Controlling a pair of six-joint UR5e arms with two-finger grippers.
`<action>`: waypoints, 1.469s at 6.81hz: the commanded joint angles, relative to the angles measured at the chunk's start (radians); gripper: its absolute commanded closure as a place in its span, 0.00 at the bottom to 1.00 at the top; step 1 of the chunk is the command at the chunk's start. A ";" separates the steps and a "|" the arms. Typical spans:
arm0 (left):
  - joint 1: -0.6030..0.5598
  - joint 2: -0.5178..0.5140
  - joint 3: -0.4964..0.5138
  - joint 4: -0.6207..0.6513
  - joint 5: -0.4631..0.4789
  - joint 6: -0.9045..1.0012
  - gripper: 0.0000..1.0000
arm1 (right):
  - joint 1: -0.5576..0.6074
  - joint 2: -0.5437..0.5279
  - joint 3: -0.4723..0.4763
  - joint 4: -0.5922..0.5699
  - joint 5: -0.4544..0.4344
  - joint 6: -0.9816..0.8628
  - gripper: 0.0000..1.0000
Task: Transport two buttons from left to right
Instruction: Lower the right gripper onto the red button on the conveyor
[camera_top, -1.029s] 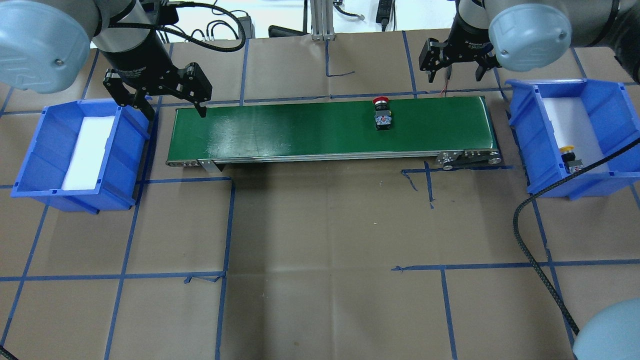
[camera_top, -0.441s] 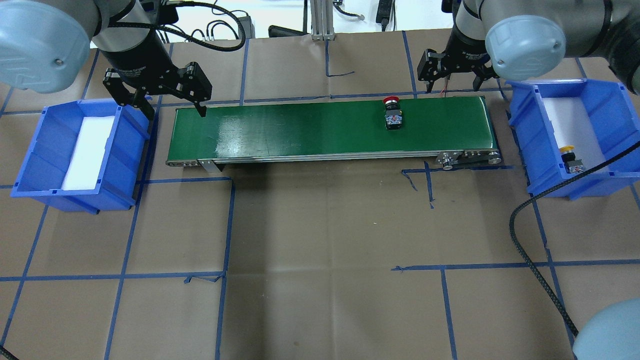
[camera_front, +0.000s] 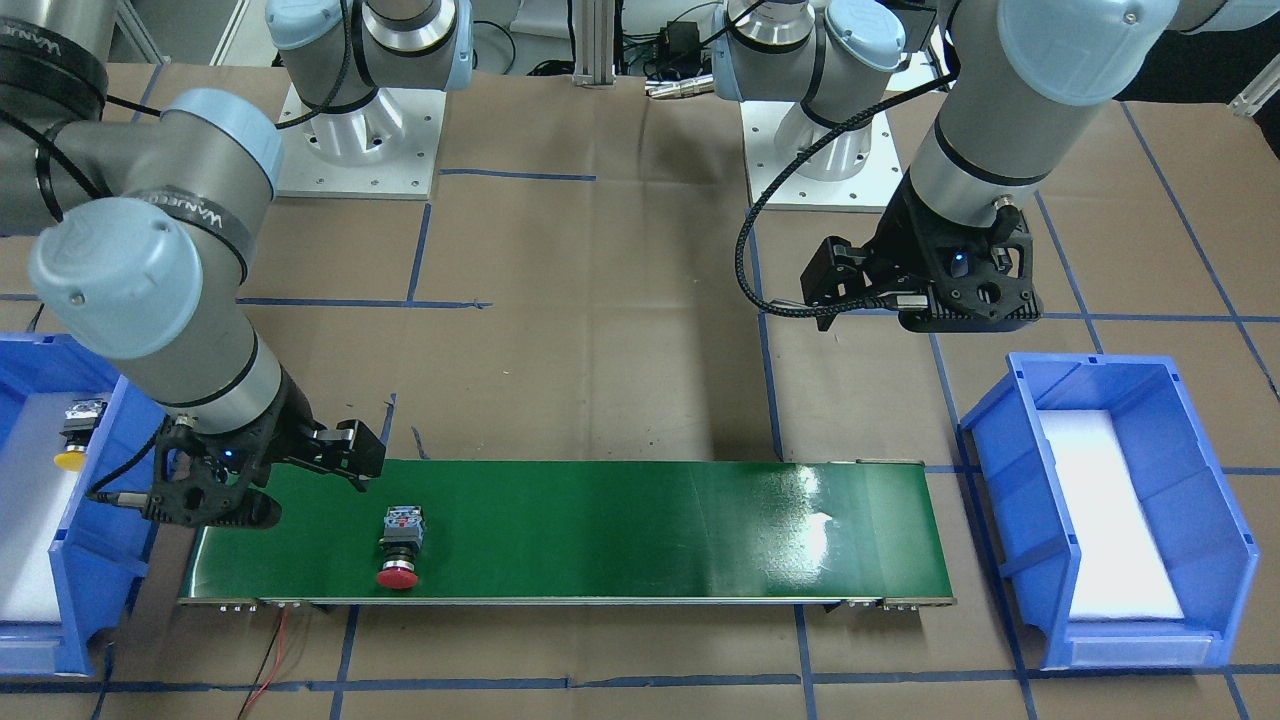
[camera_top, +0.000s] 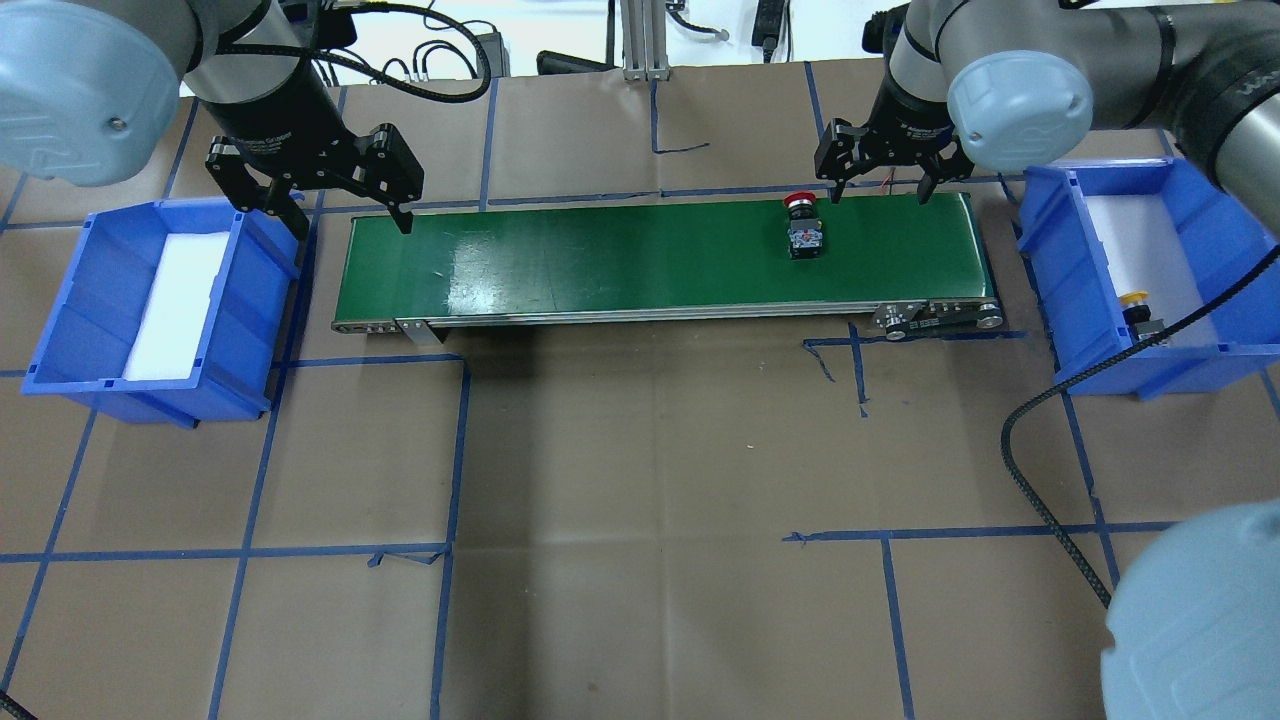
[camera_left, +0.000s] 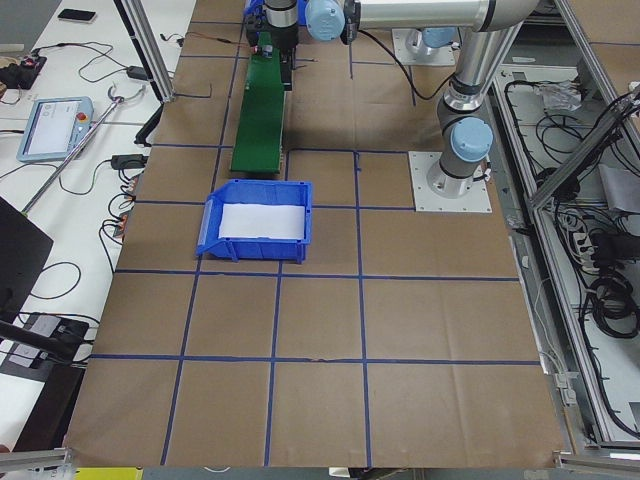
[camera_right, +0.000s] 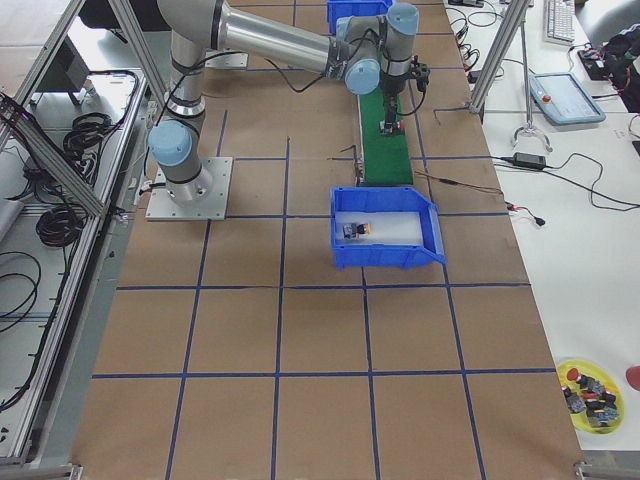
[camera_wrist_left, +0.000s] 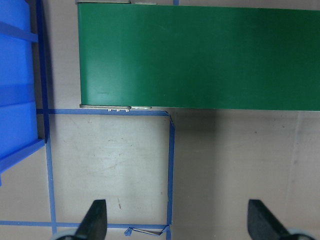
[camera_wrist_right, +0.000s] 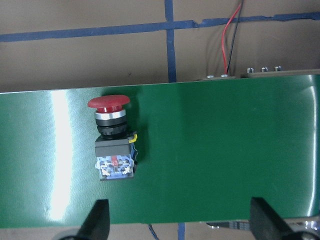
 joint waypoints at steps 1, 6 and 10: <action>0.000 0.000 0.000 0.000 0.000 0.001 0.00 | 0.000 0.076 -0.015 -0.055 0.015 -0.006 0.01; 0.000 0.000 0.000 0.000 0.000 0.001 0.00 | -0.002 0.171 -0.035 -0.133 0.019 -0.008 0.01; 0.000 0.000 0.000 0.000 0.000 0.001 0.00 | -0.024 0.173 -0.041 0.013 -0.007 -0.042 0.94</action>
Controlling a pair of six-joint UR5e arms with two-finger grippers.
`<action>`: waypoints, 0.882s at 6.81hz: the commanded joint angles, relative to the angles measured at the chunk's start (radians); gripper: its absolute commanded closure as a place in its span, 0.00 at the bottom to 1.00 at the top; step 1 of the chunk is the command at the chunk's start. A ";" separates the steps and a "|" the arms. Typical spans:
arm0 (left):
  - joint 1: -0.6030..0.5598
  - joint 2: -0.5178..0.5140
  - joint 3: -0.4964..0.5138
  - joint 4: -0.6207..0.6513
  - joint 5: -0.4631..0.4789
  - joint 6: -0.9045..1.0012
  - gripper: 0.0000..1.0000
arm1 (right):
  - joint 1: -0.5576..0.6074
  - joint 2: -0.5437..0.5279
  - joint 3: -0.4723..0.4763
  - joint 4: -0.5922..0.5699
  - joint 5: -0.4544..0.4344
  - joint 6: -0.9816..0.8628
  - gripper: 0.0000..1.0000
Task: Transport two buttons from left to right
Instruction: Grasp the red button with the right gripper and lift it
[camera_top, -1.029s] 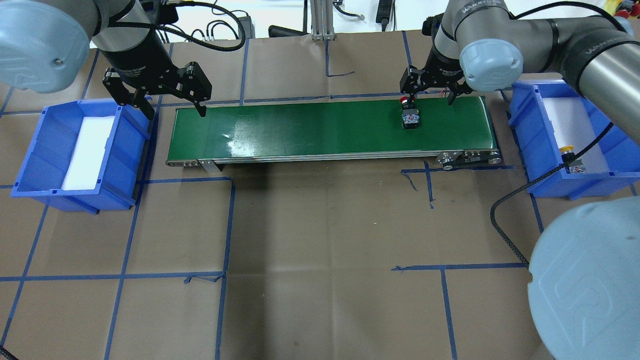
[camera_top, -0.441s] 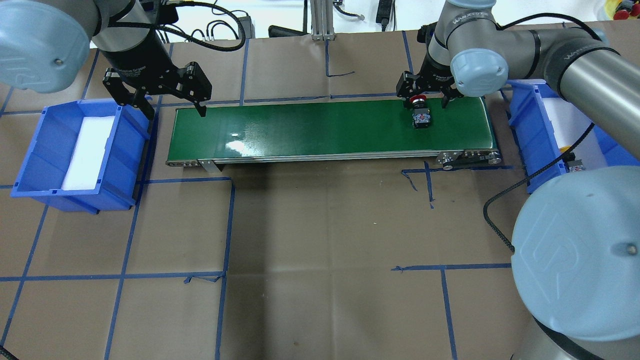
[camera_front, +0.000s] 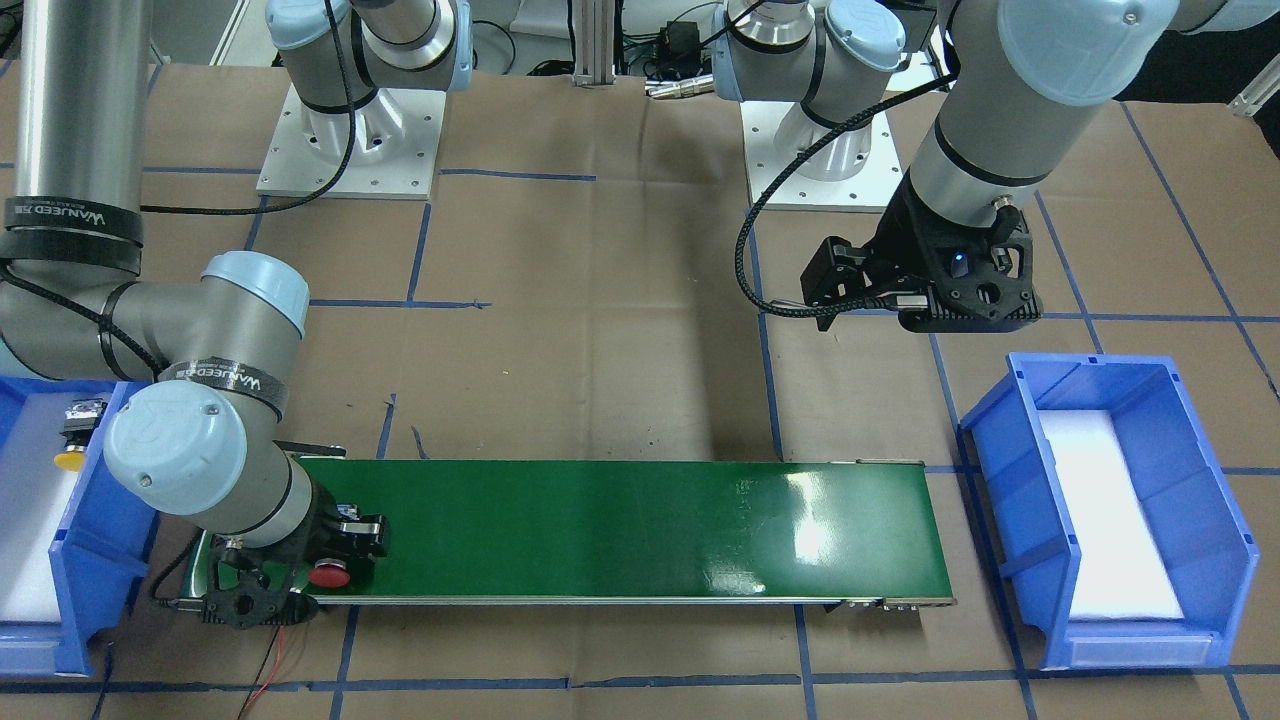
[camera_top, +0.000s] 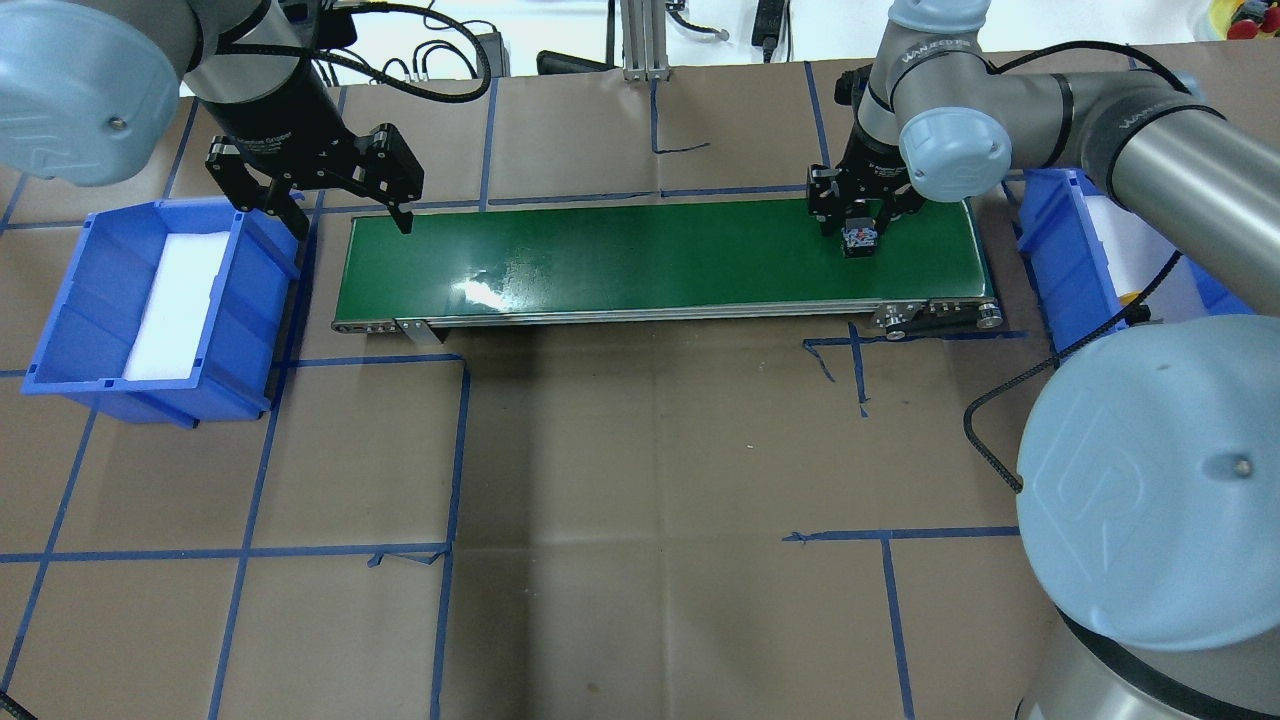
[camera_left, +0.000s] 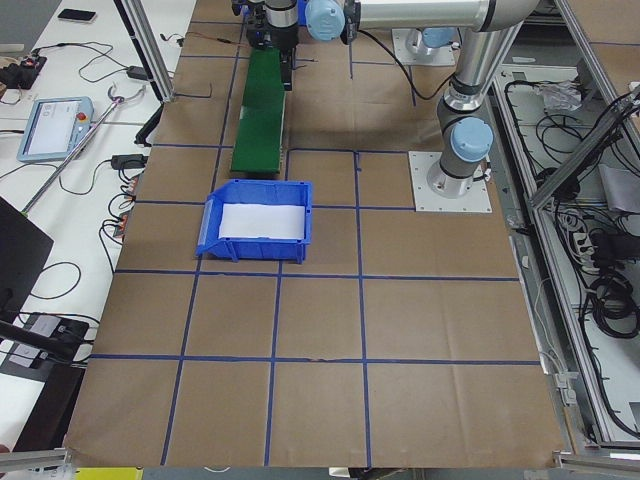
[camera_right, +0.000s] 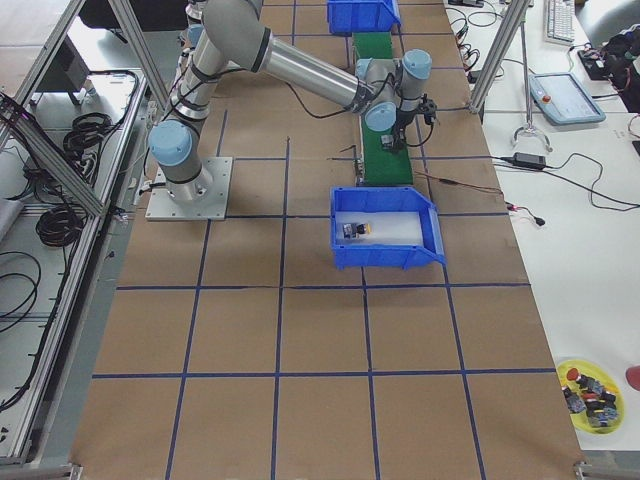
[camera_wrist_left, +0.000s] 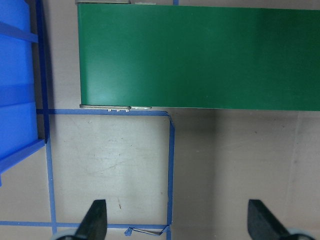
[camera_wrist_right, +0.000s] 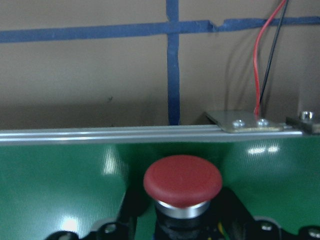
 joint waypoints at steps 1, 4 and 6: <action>0.000 0.000 0.000 0.000 0.000 0.000 0.00 | -0.039 -0.035 -0.007 0.096 -0.018 -0.059 0.95; 0.000 0.000 0.000 0.000 0.000 0.000 0.00 | -0.184 -0.163 -0.151 0.336 -0.041 -0.107 0.95; 0.000 0.000 0.000 0.000 0.000 0.000 0.00 | -0.269 -0.143 -0.333 0.469 -0.044 -0.247 0.94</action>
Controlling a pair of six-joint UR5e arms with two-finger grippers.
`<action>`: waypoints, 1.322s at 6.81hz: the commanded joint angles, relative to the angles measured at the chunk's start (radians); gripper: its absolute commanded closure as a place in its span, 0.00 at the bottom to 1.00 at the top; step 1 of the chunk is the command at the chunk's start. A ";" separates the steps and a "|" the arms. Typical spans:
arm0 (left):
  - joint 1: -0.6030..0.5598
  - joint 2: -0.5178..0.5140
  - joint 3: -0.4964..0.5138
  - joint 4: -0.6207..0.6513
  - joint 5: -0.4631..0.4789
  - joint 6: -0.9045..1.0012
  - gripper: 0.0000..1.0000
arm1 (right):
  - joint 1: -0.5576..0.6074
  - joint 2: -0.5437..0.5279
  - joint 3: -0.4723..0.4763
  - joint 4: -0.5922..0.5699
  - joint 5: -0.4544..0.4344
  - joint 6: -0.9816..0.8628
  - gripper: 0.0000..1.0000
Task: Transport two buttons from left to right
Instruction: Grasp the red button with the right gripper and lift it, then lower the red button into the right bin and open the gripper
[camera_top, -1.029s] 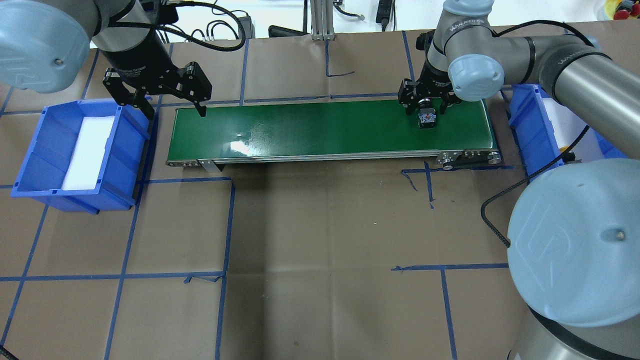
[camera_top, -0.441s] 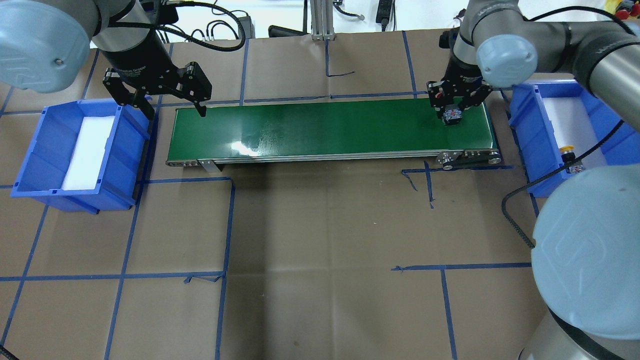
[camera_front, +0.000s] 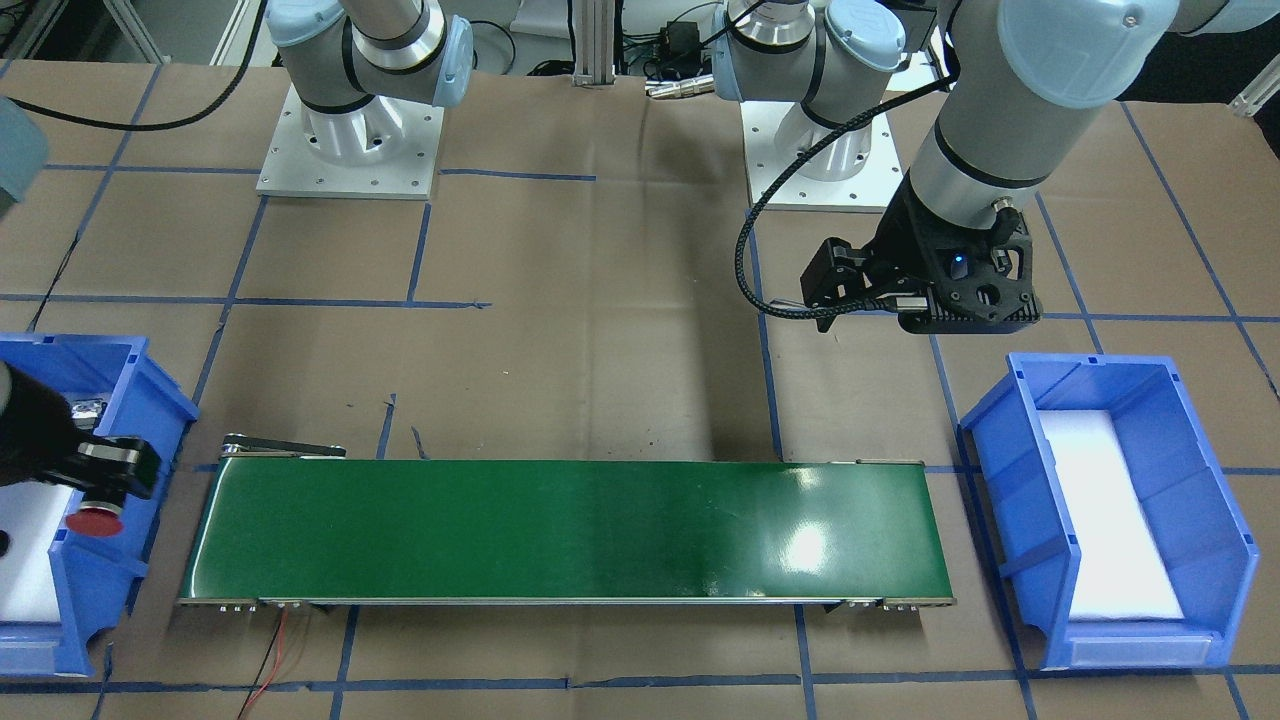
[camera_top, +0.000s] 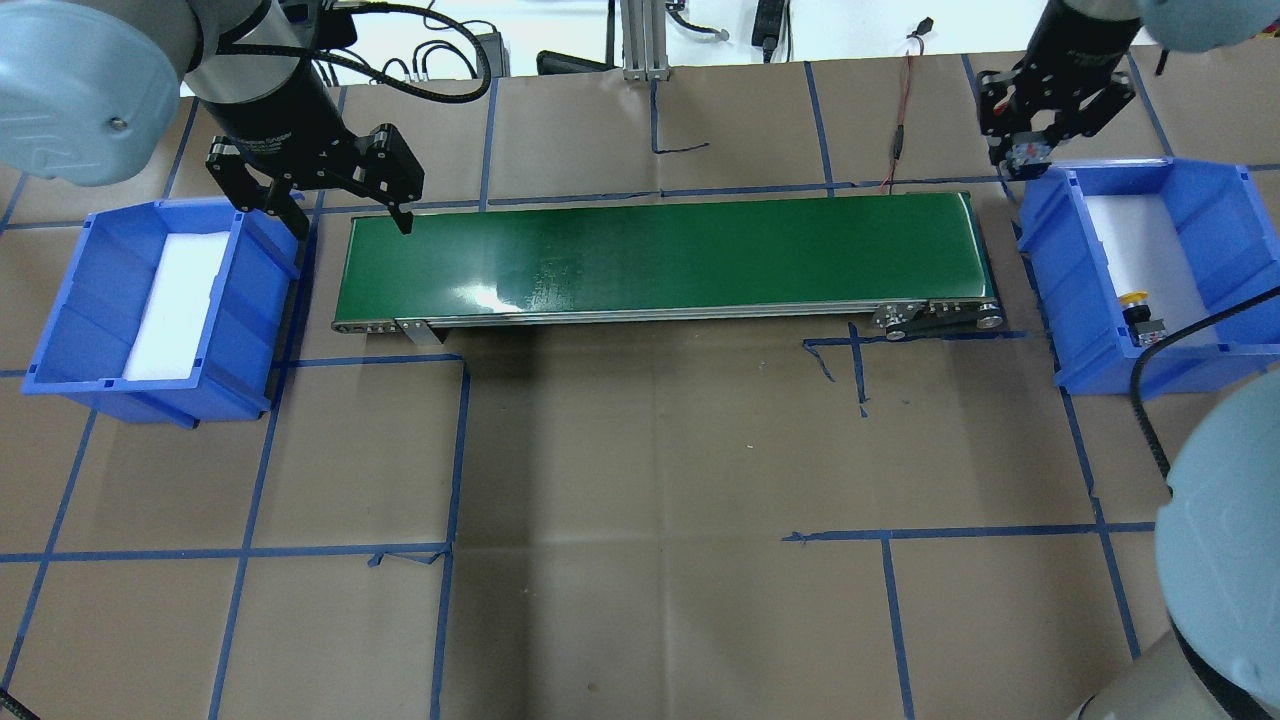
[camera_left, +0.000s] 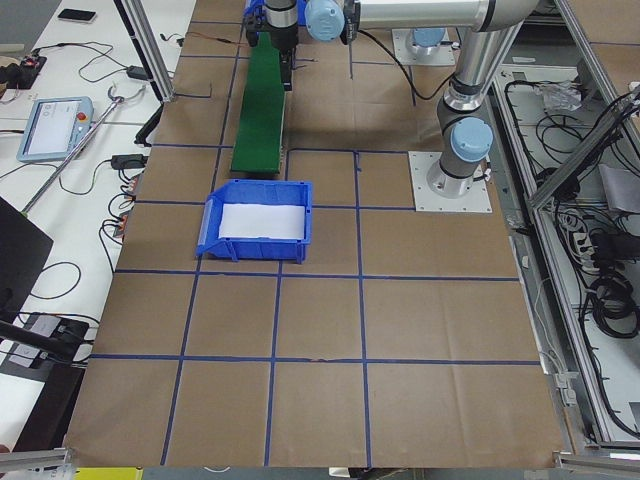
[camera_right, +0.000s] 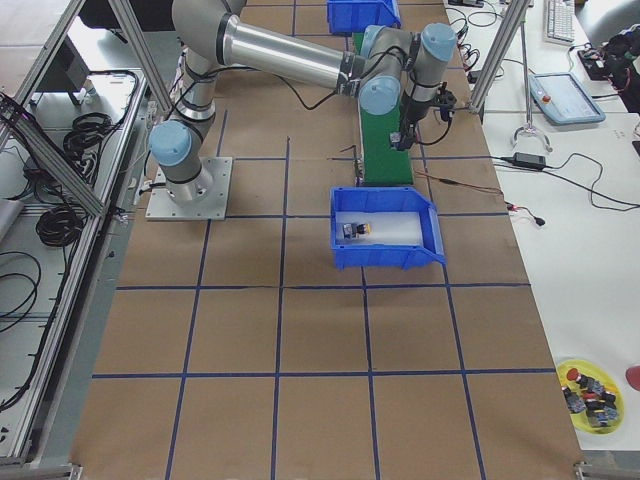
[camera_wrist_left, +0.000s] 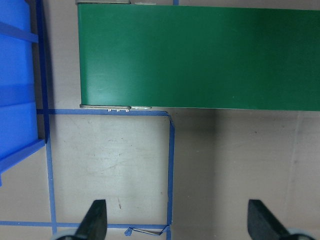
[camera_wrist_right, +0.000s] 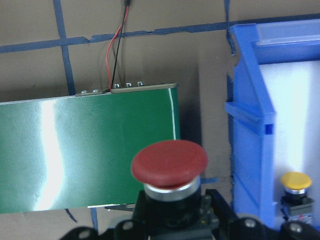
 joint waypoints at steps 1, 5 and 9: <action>0.000 0.000 0.000 0.000 0.000 0.000 0.00 | -0.142 0.017 -0.105 0.079 -0.001 -0.158 0.94; 0.000 0.000 -0.002 -0.002 0.000 0.000 0.00 | -0.232 0.206 -0.084 -0.007 -0.038 -0.270 0.96; 0.000 -0.002 -0.002 -0.002 0.000 0.000 0.00 | -0.234 0.200 0.122 -0.222 -0.044 -0.311 0.95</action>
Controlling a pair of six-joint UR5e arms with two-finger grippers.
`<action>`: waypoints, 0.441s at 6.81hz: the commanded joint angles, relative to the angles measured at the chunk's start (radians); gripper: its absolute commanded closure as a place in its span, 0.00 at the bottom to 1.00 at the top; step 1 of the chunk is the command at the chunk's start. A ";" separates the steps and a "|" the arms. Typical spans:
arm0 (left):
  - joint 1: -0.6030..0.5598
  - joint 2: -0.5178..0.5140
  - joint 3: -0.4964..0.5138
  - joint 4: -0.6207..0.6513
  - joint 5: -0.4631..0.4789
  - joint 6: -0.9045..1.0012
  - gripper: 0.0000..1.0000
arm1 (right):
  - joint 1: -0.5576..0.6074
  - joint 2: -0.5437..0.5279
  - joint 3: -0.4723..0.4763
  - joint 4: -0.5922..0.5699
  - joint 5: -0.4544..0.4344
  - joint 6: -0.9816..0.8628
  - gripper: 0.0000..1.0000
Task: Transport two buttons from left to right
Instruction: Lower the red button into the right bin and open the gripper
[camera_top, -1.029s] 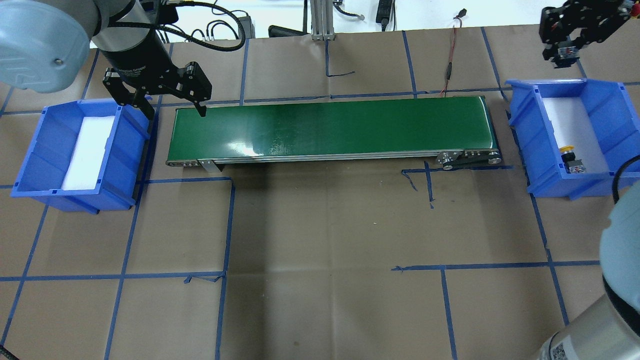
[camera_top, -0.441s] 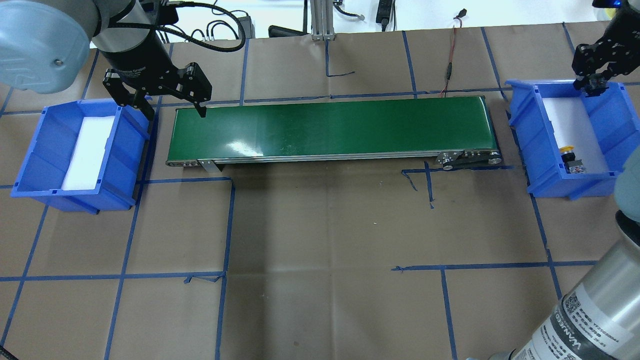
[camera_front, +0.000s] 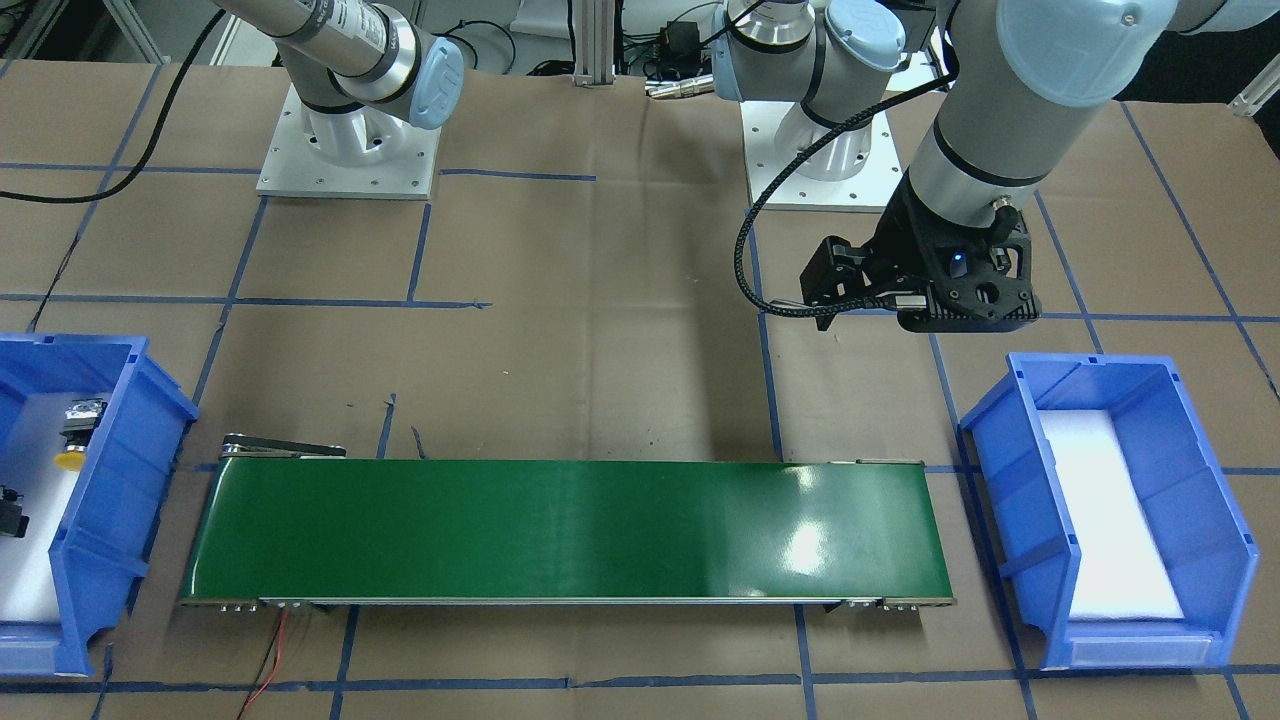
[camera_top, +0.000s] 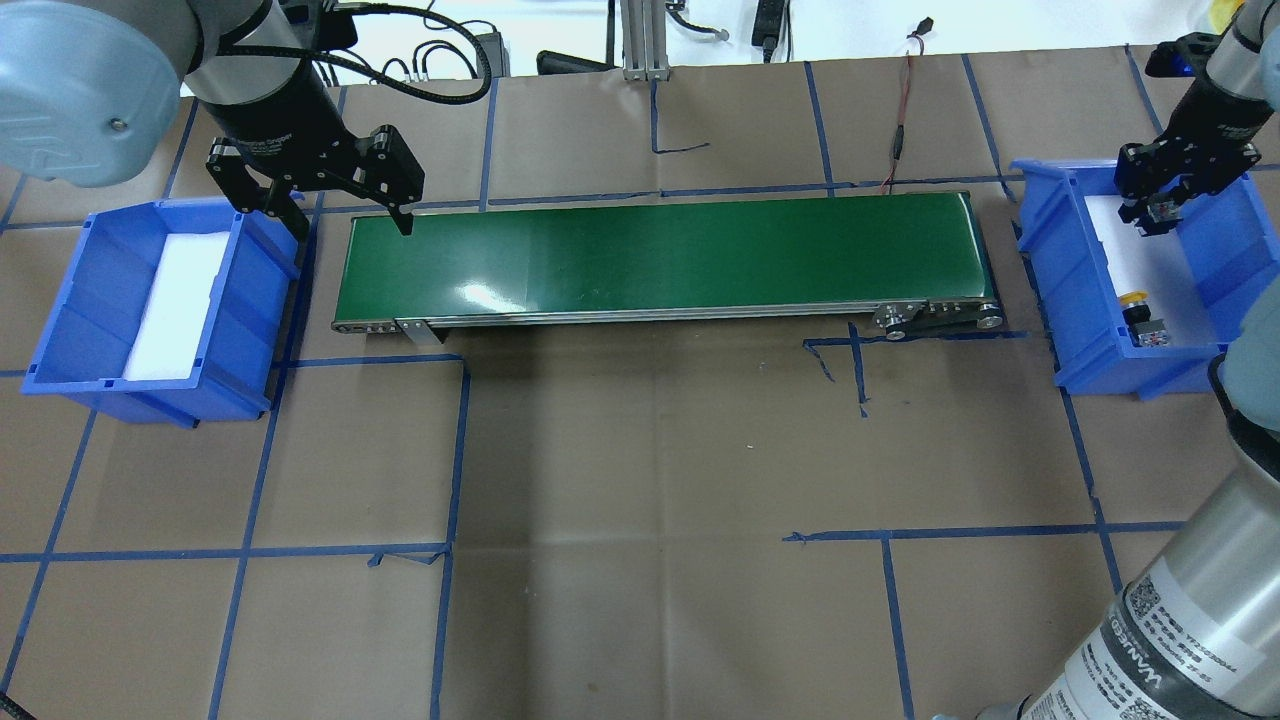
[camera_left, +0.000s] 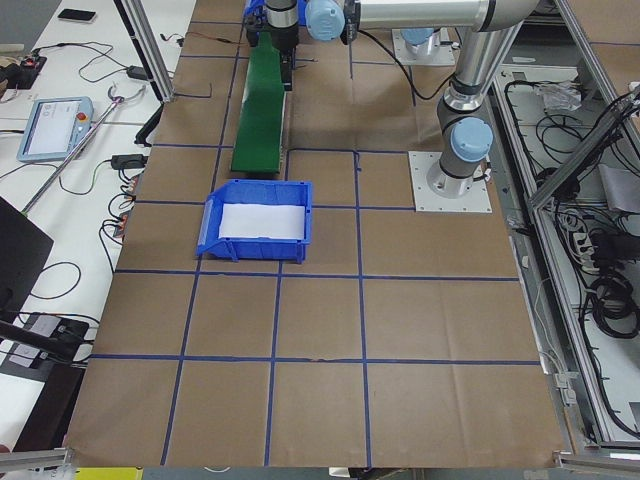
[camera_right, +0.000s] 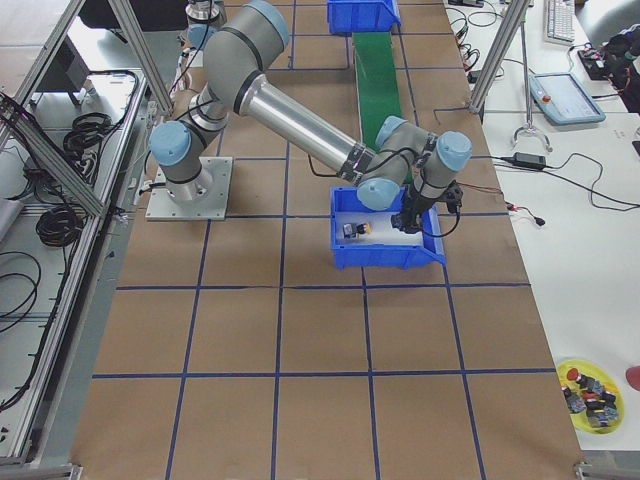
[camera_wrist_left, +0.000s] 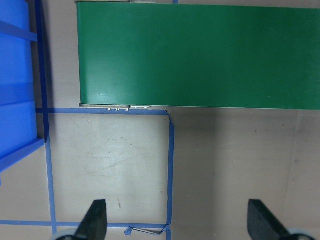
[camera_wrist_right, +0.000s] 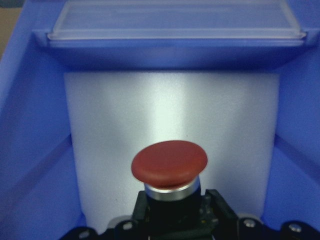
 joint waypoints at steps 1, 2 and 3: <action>0.000 0.000 0.000 -0.002 0.000 0.000 0.00 | 0.000 -0.004 0.075 -0.032 -0.009 -0.007 0.94; 0.000 0.000 -0.001 -0.002 0.000 0.000 0.00 | 0.000 -0.002 0.083 -0.032 -0.017 -0.006 0.93; 0.000 0.000 -0.002 -0.003 0.000 0.000 0.00 | 0.001 0.001 0.083 -0.034 -0.014 -0.006 0.60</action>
